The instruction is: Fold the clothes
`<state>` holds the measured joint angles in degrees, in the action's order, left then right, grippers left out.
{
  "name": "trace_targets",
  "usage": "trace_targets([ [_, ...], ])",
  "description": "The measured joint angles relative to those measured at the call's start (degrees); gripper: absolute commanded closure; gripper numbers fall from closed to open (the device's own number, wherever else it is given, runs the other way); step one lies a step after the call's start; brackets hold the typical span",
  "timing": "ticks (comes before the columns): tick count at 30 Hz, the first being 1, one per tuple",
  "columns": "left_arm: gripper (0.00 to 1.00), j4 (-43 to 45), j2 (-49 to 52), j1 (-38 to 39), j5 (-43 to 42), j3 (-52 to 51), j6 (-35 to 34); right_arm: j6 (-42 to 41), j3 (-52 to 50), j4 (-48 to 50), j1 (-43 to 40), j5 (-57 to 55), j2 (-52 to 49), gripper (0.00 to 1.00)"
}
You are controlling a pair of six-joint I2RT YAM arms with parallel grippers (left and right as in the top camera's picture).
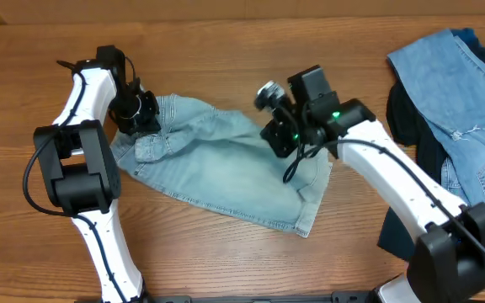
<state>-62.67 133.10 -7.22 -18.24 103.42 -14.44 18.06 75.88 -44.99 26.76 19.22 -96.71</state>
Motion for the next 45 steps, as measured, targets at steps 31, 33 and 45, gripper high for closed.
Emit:
trace_targets([
  [31,0.96,-10.19,2.36,-4.90,-0.44,3.45,7.39,2.91,-3.26,-12.52,41.86,-15.10,-1.95,0.25],
  [33,0.96,-10.21,2.36,-4.90,-0.44,3.45,7.48,1.36,-3.10,-13.20,41.57,-13.60,-1.95,0.32],
  [45,0.96,-10.49,2.45,-4.96,-0.46,3.54,8.68,-6.03,-0.26,-4.87,26.12,-2.12,4.37,0.96],
])
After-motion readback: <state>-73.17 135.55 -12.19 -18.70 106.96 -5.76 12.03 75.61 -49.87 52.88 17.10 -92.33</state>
